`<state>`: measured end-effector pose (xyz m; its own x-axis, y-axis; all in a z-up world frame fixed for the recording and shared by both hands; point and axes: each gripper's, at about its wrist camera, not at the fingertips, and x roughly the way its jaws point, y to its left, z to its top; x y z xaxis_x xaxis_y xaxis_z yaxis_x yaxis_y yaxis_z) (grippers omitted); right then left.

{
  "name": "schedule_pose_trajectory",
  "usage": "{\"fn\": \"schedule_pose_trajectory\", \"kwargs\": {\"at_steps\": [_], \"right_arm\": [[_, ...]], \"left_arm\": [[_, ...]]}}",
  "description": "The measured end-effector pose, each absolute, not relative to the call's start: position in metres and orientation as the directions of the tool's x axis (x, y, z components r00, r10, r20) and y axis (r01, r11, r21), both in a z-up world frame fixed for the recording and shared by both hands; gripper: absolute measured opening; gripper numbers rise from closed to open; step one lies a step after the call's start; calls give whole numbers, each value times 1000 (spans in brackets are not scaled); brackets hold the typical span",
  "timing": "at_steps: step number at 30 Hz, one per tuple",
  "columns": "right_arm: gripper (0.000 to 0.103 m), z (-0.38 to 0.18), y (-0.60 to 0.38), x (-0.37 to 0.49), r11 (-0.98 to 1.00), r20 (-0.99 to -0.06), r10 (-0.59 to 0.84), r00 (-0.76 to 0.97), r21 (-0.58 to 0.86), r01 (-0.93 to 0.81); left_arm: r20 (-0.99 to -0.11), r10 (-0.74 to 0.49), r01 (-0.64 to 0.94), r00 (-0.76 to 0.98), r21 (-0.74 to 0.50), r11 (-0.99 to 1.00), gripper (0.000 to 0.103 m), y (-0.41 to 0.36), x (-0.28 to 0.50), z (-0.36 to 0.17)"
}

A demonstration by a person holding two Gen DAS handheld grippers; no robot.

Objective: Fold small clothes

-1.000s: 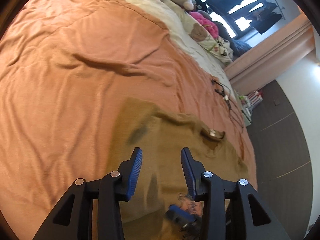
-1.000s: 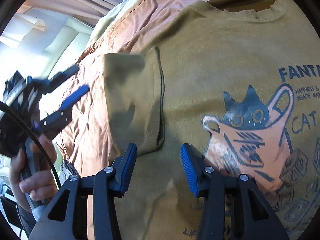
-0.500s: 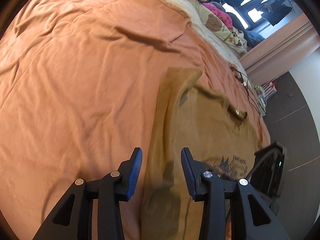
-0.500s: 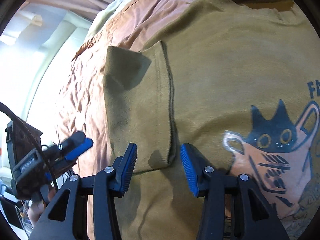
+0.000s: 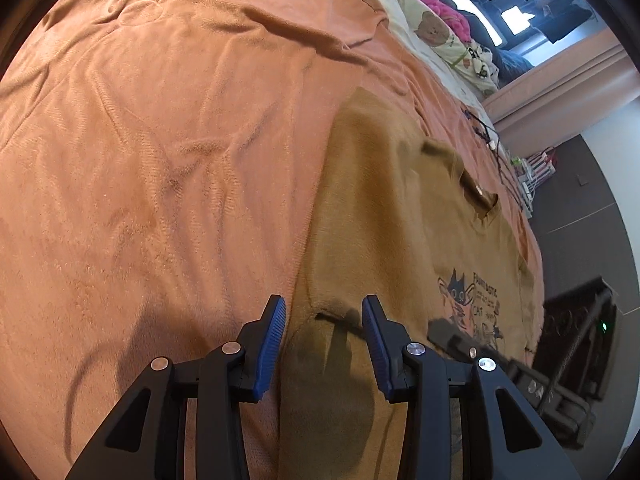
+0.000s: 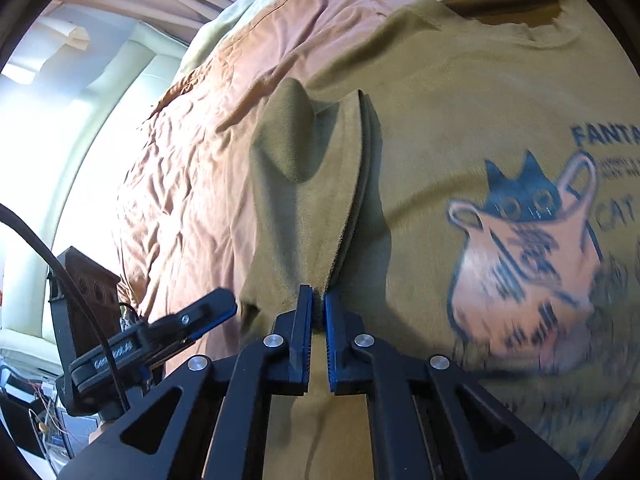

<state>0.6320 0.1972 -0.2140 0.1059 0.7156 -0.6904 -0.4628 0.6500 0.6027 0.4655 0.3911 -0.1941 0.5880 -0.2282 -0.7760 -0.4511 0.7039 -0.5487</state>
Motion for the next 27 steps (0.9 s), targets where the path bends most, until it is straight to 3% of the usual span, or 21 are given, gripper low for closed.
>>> {"fn": "schedule_pose_trajectory", "kwargs": {"at_steps": [7,11,13,14,15,27], "right_arm": [[3,-218,199,616,677,-725,684,79,591,-439],[9,-207,191,631,691,-733,671,109,566,-449],[23,-203,189,638,695,-729,673,127,563,-447],[40,-202,187,642,699,-728,672,137,561,-444],[49,-202,186,645,703,-728,670,148,558,-440],[49,-209,207,693,698,-698,689,196,565,-440]], "left_arm": [[-801,-206,-486,562,-522,701,38,392,467,-202],[-789,-208,-472,578,-531,704,38,396,469,-200],[-780,-212,-467,589,-542,699,38,399,472,-198],[-779,-212,-466,590,-542,699,38,400,473,-198],[-780,-208,-465,590,-539,702,38,401,476,-197],[-770,-190,-429,609,-521,738,38,417,522,-185]]}}
